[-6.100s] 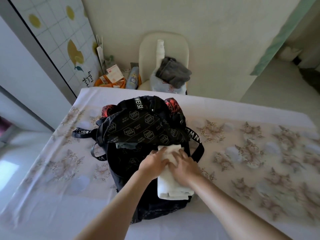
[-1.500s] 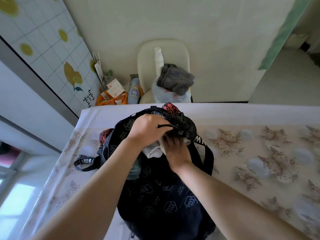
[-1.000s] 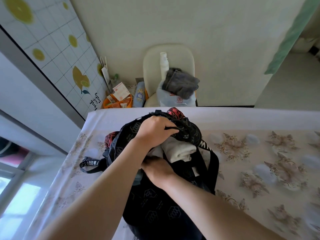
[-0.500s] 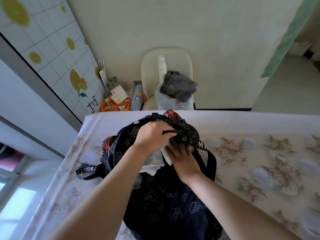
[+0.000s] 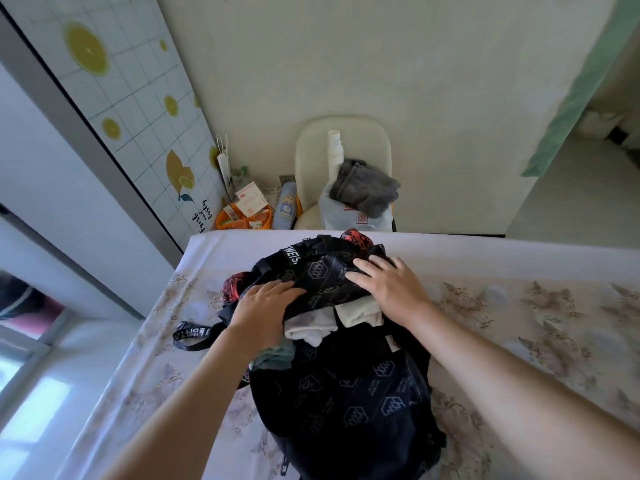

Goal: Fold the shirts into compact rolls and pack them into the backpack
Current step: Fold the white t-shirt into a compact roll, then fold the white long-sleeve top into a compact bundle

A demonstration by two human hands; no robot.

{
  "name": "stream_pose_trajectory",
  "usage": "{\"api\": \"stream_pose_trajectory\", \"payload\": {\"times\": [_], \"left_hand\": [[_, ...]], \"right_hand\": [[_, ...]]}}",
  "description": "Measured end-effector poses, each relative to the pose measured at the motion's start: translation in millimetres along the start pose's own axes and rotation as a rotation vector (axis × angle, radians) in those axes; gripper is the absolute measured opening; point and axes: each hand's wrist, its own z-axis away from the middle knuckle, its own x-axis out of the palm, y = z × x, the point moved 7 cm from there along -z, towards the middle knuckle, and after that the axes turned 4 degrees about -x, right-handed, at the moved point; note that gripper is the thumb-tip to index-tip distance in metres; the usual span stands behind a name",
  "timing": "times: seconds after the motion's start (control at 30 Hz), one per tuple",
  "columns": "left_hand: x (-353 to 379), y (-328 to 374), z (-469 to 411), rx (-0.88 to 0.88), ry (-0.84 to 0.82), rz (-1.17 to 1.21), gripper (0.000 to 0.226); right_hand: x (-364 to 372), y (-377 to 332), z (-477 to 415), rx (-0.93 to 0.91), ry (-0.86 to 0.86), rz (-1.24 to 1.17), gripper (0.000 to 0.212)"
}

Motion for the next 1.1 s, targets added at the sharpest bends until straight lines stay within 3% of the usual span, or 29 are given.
{"api": "stream_pose_trajectory", "payload": {"times": [0.13, 0.23, 0.47, 0.67, 0.83, 0.97, 1.1], "left_hand": [[-6.5, -19.3, 16.3, -0.087, -0.097, 0.046, 0.083], [-8.5, -12.3, 28.6, -0.099, -0.102, 0.157, 0.082], [-36.3, 85.4, 48.5, -0.058, -0.001, 0.674, 0.049], [-35.3, 223.7, 65.6, 0.059, -0.145, 0.926, 0.021], [-23.4, 351.6, 86.7, 0.107, -0.202, 0.982, 0.021], [-8.6, 485.5, 94.9, 0.185, -0.242, 0.956, 0.015], [1.9, 650.3, 104.7, 0.296, -0.324, 0.931, 0.016]], "right_hand": [[16.5, -15.8, 2.7, 0.000, -0.177, -0.062, 0.083], [12.9, -21.8, 16.3, 0.088, -0.191, -0.163, 0.068], [-40.2, -5.6, 115.9, 0.326, -0.105, -0.440, 0.051], [-45.0, 41.4, 250.5, 0.646, -0.105, -0.716, 0.041], [-41.5, 83.6, 383.2, 0.789, -0.053, -0.767, 0.037], [-43.1, 125.4, 514.7, 0.959, 0.057, -0.845, 0.033], [-33.1, 185.1, 668.8, 1.110, 0.078, -0.773, 0.035]]}}
